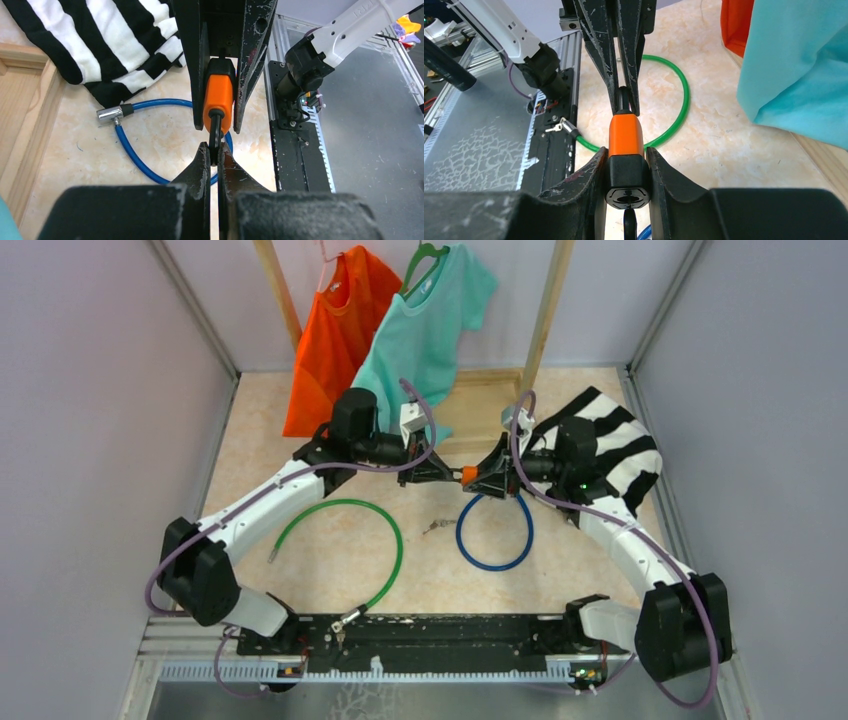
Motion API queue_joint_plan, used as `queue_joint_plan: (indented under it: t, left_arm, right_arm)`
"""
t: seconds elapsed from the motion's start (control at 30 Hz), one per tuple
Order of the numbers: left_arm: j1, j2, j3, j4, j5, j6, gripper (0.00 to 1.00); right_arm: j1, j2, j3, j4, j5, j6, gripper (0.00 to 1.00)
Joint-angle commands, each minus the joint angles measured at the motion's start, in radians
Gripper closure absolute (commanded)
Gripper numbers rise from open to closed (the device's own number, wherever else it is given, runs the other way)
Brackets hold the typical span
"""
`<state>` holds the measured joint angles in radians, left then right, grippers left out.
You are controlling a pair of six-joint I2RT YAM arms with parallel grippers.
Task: Lock with the key
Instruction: Lock the lock.
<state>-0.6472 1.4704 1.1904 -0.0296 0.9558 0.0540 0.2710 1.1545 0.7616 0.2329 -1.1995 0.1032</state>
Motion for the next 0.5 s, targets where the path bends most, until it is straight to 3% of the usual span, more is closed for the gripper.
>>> queue_joint_plan:
  t: [0.0,0.47]
  left_arm:
    - [-0.086,0.0,-0.015,0.087,0.1,-0.009,1.0]
    - [-0.088,0.001,-0.036,0.116,0.1,-0.029,1.0]
  right_arm:
    - [0.061,0.006,0.069,0.052,0.028,-0.051,1.0]
    - [0.077,-0.012,0.074,-0.03,0.047,-0.126,1.0]
